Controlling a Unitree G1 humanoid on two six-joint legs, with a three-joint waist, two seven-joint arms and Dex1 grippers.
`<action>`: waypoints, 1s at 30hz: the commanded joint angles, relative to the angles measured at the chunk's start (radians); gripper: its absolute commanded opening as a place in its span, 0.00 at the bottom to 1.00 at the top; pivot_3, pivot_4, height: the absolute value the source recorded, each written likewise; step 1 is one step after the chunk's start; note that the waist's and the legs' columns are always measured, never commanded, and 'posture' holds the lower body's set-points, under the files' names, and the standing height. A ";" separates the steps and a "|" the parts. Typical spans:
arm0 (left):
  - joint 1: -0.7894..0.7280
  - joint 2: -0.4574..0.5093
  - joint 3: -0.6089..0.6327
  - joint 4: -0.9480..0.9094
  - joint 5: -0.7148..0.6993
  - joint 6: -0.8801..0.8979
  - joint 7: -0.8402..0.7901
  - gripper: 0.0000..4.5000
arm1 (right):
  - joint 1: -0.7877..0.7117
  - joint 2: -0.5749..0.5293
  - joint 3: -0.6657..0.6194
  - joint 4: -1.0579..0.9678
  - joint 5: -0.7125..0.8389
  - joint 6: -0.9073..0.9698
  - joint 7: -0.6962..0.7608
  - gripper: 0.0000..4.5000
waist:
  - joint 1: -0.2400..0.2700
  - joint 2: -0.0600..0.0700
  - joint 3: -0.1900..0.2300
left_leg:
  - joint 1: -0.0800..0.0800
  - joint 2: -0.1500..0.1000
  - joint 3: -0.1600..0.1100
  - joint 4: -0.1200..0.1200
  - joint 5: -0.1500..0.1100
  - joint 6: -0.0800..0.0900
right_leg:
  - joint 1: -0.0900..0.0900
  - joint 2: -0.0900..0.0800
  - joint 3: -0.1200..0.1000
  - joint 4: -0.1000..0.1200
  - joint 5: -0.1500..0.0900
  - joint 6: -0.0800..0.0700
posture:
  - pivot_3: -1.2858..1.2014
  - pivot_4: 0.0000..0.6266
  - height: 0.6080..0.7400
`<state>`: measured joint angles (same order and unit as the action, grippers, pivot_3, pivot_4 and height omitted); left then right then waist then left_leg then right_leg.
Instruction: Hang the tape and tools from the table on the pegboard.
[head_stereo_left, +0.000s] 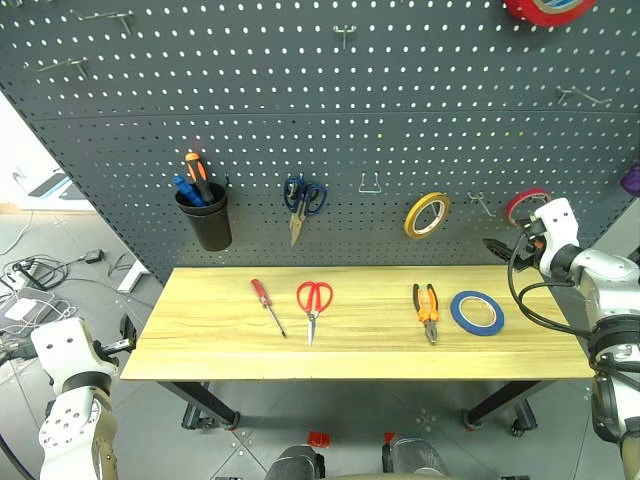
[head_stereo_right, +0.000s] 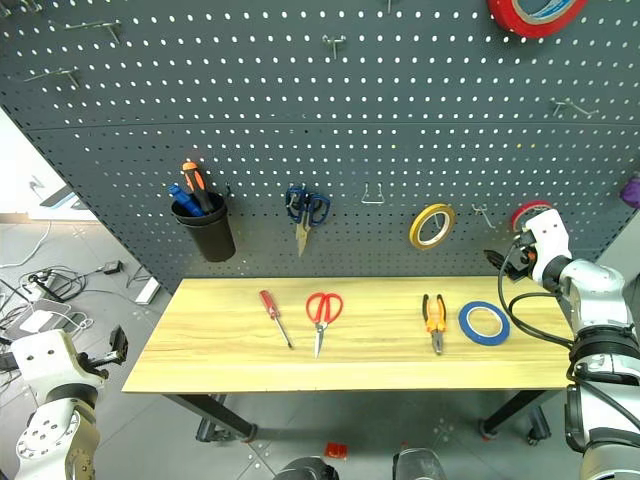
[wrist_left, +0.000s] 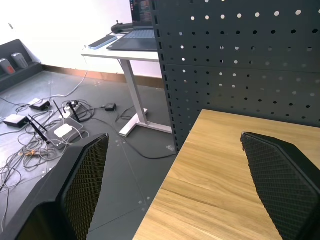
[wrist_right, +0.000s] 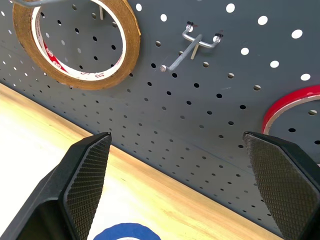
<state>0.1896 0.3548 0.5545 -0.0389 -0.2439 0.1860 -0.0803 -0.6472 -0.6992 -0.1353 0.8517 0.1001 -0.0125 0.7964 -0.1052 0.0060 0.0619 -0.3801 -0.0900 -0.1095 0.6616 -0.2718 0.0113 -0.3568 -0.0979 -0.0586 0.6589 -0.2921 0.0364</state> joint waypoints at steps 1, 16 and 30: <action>-0.008 0.015 0.001 -0.008 0.013 -0.017 -0.004 0.99 | -0.012 -0.016 -0.010 -0.044 0.006 -0.013 -0.001 1.00 | 0.000 0.000 0.000 | 0.000 0.000 0.000 0.000 0.000 0.000 | 0.000 0.000 0.000 0.000 0.000 0.000 | 0.44 0.09 1.00; 0.037 -0.021 0.005 -0.047 -0.013 -0.068 -0.047 0.99 | 0.099 0.006 -0.021 -0.210 0.054 0.064 0.019 1.00 | 0.007 0.001 0.006 | -0.001 0.000 0.001 -0.001 0.000 0.000 | -0.001 0.000 0.001 0.000 0.000 0.000 | 0.43 0.12 1.00; -0.060 0.089 -0.217 -0.165 0.037 0.036 -0.204 0.99 | 0.399 0.041 -0.018 -0.684 0.092 0.415 -0.086 1.00 | 0.017 0.004 0.043 | -0.003 0.002 0.003 0.000 0.000 0.000 | -0.009 0.001 0.002 0.000 0.000 0.000 | 0.40 0.19 1.00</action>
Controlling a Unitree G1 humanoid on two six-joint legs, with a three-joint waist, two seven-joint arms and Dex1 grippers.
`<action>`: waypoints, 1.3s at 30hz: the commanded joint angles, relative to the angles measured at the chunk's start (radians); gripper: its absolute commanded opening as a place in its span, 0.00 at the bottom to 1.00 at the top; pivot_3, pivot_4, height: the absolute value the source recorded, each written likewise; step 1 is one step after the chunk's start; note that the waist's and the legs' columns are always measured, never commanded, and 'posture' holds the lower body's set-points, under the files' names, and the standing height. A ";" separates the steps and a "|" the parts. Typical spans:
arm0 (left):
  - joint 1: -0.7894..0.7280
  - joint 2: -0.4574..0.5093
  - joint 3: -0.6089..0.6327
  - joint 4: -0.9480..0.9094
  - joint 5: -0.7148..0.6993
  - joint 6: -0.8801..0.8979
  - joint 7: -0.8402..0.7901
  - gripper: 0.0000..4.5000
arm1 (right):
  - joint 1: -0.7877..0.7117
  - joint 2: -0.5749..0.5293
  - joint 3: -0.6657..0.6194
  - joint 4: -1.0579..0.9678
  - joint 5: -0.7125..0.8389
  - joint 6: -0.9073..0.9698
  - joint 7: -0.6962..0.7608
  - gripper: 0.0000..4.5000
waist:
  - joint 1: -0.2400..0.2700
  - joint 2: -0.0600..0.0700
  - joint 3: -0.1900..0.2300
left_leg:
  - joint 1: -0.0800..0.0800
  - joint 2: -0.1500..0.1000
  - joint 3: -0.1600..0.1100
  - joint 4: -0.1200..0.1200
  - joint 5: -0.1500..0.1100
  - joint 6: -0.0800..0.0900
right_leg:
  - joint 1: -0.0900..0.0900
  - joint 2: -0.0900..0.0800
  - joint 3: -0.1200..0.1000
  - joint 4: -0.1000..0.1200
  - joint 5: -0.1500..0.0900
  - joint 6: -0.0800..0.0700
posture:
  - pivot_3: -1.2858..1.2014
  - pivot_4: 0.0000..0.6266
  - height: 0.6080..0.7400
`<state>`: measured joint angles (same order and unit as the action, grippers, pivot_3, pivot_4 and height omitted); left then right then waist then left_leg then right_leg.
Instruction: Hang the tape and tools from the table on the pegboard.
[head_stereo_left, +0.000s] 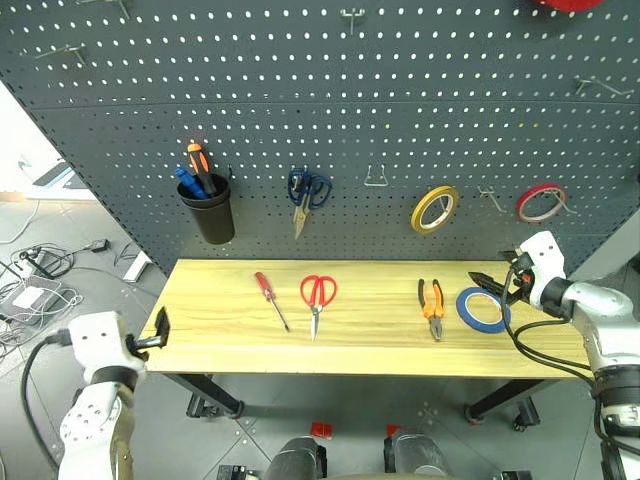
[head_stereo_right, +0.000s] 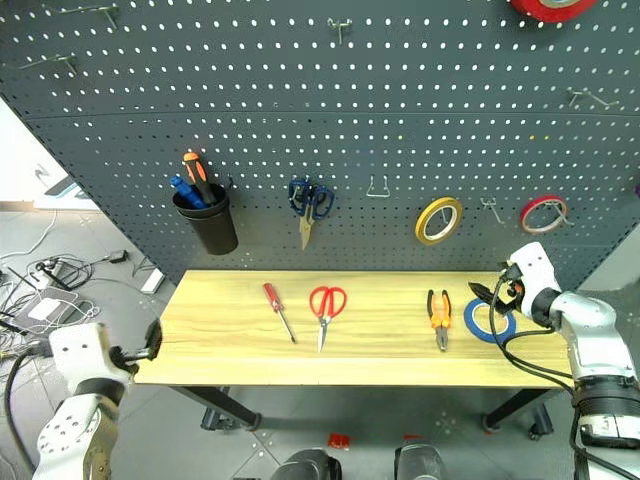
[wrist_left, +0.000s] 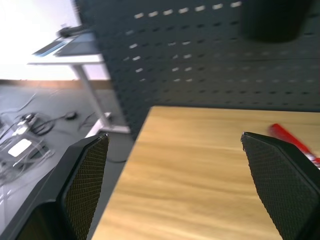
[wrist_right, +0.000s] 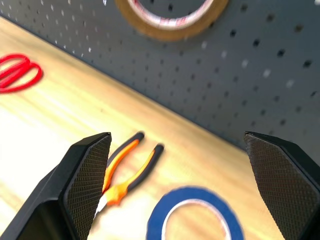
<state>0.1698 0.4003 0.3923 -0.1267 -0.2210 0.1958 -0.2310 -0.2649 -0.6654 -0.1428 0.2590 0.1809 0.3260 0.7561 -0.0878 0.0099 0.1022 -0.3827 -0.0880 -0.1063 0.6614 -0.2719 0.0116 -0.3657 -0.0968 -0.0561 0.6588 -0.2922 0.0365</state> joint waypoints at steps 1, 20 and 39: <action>-0.054 0.055 -0.076 -0.092 0.010 0.034 -0.075 0.99 | 0.025 0.014 -0.012 -0.109 0.006 0.099 -0.068 1.00 | -0.002 0.001 0.006 | -0.001 0.000 0.001 0.000 0.000 0.000 | -0.001 0.000 0.001 0.000 0.000 0.000 | 0.40 0.20 1.00; -0.217 0.163 -0.424 -0.257 -0.136 0.248 -0.507 0.99 | -0.280 0.090 0.245 0.317 -0.178 0.134 -0.098 1.00 | -0.077 -0.009 0.073 | -0.001 0.013 0.025 -0.001 0.000 0.001 | -0.006 0.010 0.019 0.005 0.002 -0.001 | 0.38 0.31 1.00; -0.255 0.150 -0.596 -0.287 -0.043 0.189 -0.542 1.00 | -0.619 0.165 0.411 0.964 -0.423 -0.104 -0.043 0.52 | -0.076 -0.015 0.138 | -0.002 0.013 0.031 0.000 -0.002 0.004 | -0.009 0.010 0.024 0.004 0.003 0.000 | 0.40 0.39 1.00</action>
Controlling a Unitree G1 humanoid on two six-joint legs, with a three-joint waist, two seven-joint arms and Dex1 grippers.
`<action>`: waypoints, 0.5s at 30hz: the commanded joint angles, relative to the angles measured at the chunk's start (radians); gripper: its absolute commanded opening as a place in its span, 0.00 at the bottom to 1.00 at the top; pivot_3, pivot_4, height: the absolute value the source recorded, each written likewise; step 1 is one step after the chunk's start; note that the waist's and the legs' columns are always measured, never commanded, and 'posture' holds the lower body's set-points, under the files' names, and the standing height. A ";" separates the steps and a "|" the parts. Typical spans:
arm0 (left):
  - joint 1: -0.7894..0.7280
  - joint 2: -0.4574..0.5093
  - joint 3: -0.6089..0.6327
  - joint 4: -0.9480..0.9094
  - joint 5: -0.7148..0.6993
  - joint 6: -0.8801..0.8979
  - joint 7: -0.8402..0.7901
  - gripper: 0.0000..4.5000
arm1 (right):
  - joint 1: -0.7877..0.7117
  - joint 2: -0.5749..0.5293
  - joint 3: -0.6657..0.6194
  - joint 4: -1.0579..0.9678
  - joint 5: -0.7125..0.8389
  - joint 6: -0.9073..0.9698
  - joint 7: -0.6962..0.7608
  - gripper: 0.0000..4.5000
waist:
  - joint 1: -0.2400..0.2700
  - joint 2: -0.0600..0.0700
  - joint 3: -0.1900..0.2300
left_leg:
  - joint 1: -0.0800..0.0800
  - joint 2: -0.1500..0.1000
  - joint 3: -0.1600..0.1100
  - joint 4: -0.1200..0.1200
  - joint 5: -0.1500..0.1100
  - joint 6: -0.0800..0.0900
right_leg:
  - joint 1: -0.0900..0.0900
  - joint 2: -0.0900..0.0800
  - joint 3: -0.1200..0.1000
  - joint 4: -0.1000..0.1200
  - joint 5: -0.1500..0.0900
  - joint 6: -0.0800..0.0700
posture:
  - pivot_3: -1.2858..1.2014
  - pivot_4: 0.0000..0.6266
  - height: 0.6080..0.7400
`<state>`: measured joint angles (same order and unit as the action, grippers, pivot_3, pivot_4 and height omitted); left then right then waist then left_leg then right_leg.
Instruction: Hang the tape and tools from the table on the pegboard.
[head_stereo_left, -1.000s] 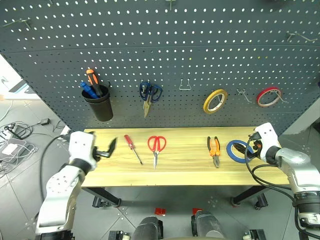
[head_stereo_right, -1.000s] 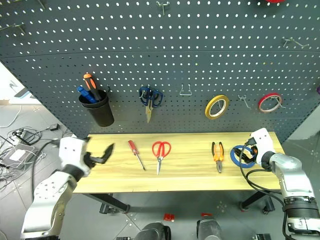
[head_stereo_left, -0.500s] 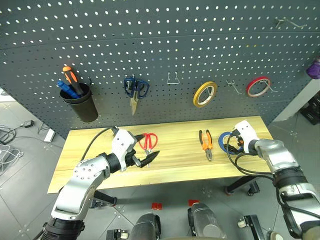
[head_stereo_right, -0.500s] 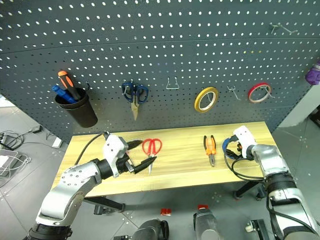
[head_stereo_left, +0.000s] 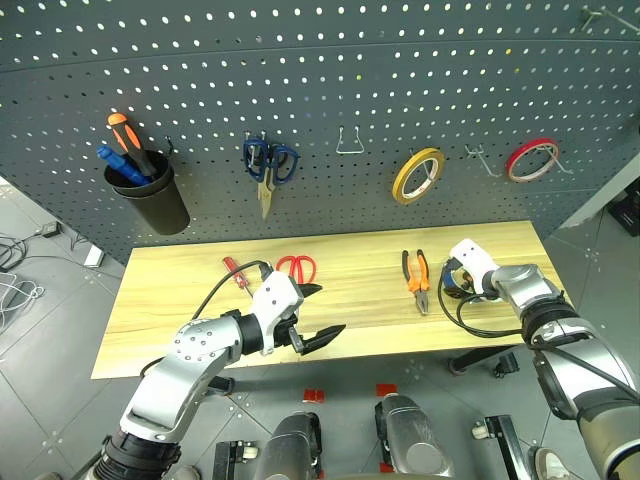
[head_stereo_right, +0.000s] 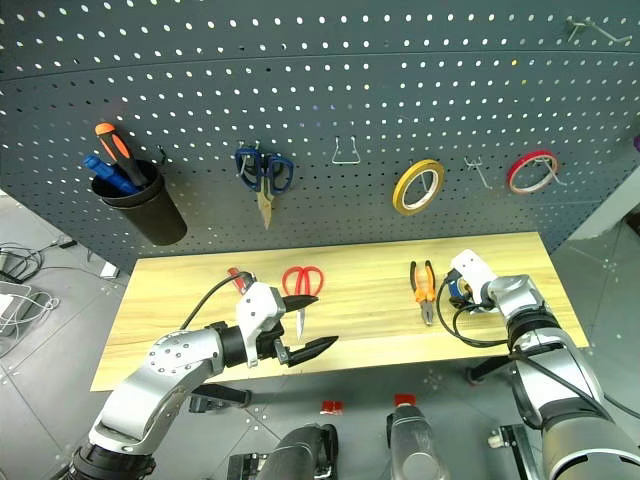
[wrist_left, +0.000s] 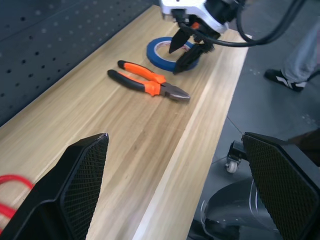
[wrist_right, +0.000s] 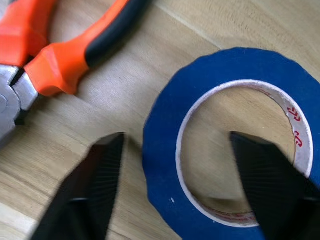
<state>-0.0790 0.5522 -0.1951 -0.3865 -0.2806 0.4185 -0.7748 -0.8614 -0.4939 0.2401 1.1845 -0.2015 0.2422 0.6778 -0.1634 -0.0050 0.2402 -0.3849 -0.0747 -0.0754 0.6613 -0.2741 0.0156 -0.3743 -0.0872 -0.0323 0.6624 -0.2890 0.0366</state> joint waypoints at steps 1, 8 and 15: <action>-0.005 -0.003 -0.009 -0.026 0.018 -0.036 0.001 1.00 | -0.023 -0.004 0.039 0.045 -0.055 -0.028 0.043 0.44 | 0.000 0.000 0.000 | 0.000 0.000 0.000 0.000 0.000 0.000 | 0.000 0.000 0.000 0.000 0.000 0.000 | 0.40 0.39 1.00; -0.002 -0.014 -0.021 -0.019 0.043 -0.059 0.006 1.00 | -0.016 0.016 0.032 0.048 -0.079 -0.053 0.006 0.15 | -0.001 0.000 0.000 | 0.000 0.000 0.000 0.001 0.000 0.000 | 0.000 0.000 0.000 0.001 0.001 0.002 | 0.40 0.37 1.00; -0.007 -0.018 -0.014 -0.009 0.053 -0.071 0.009 1.00 | -0.003 -0.012 -0.020 -0.010 -0.041 -0.051 0.020 0.15 | -0.002 0.000 0.000 | 0.001 0.000 0.001 0.001 0.000 0.000 | 0.000 0.000 0.001 0.001 0.002 0.003 | 0.39 0.36 1.00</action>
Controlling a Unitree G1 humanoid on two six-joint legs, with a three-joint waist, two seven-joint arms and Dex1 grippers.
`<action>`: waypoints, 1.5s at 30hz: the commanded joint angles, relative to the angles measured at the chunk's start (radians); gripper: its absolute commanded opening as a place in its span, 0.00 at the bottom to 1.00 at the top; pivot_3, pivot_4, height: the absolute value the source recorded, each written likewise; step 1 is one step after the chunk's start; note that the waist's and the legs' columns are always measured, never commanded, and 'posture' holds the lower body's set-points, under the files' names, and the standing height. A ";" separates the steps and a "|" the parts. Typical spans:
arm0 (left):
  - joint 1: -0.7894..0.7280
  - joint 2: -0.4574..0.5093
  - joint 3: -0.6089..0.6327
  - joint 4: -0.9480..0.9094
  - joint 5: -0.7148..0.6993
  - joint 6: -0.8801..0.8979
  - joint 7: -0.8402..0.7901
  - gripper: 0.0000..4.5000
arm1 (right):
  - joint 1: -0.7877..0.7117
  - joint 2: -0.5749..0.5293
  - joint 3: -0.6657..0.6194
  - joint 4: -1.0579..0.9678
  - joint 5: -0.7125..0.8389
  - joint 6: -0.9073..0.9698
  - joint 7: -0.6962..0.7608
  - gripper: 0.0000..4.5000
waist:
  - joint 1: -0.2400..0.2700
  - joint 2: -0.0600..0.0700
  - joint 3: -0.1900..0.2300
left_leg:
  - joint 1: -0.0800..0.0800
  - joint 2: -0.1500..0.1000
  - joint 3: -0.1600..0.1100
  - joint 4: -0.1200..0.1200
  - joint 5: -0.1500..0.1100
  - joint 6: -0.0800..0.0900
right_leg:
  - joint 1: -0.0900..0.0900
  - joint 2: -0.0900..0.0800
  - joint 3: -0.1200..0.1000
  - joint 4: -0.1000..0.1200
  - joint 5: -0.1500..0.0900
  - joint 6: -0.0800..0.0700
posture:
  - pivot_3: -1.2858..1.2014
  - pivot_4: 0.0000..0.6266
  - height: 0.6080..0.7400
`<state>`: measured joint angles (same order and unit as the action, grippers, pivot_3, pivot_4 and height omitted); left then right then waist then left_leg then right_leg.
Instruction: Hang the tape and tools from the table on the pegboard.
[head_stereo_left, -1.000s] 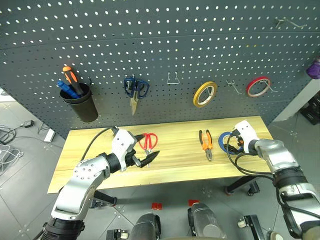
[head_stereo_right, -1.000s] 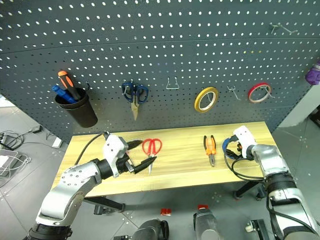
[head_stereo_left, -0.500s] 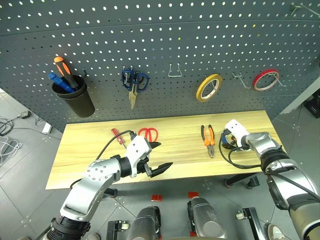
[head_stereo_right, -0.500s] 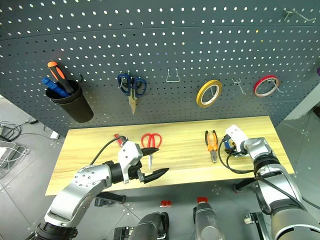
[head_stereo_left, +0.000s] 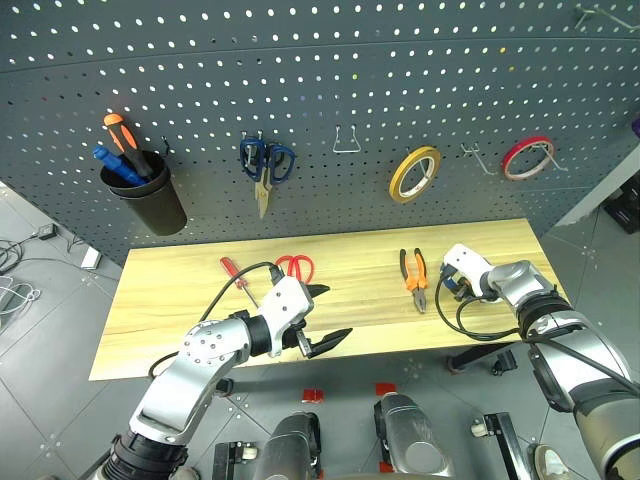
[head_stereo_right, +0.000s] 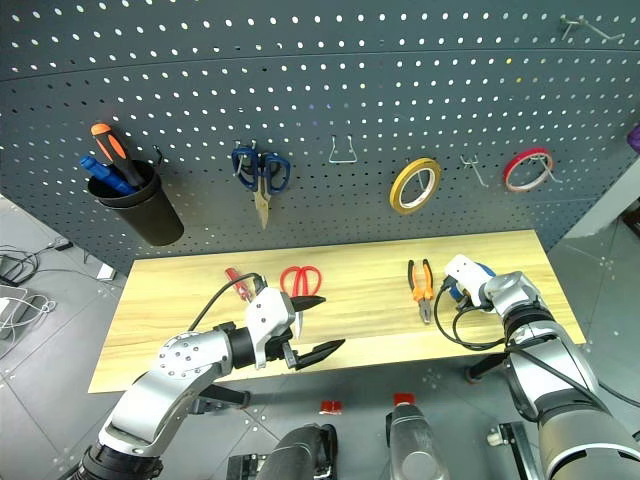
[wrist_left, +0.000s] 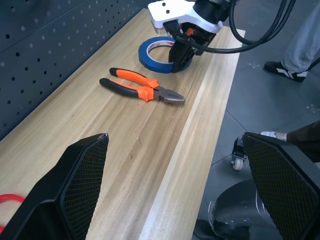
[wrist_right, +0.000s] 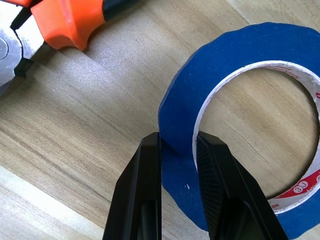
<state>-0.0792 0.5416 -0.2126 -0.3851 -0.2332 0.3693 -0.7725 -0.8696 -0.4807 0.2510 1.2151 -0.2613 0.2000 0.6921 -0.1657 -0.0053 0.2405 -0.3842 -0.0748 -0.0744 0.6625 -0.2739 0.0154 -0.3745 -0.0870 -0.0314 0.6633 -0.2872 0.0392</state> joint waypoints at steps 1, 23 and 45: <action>-0.006 -0.007 0.009 -0.008 0.006 -0.024 0.009 1.00 | 0.008 -0.034 -0.039 -0.061 0.028 0.000 0.018 0.15 | 0.000 0.000 0.000 | 0.000 0.000 0.000 0.000 0.000 0.000 | 0.000 0.000 0.000 0.000 0.000 0.000 | 0.39 0.36 1.00; 0.011 -0.046 0.136 -0.128 -0.126 -0.040 0.040 1.00 | 0.800 -0.042 -0.158 -1.628 -0.130 0.161 -0.353 0.15 | 0.017 -0.001 0.001 | -0.014 0.001 0.001 0.001 0.002 -0.004 | -0.015 0.000 0.002 0.002 0.001 0.002 | 0.37 0.41 1.00; -0.145 0.032 0.112 -0.014 -0.149 -0.016 -0.077 1.00 | 0.304 0.032 -0.287 -0.987 0.101 -0.107 -0.412 0.36 | -0.004 -0.009 0.020 | -0.012 0.002 0.013 0.000 0.006 0.002 | -0.017 0.004 0.018 -0.001 0.010 0.005 | 0.39 0.42 1.00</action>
<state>-0.2407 0.5641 -0.1180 -0.3877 -0.3907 0.3679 -0.8534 -0.5654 -0.4343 -0.0166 0.2408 -0.1797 0.1191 0.2693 -0.1694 -0.0141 0.2607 -0.3961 -0.0730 -0.0609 0.6621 -0.2684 0.0175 -0.3917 -0.0832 -0.0138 0.6623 -0.2774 0.0441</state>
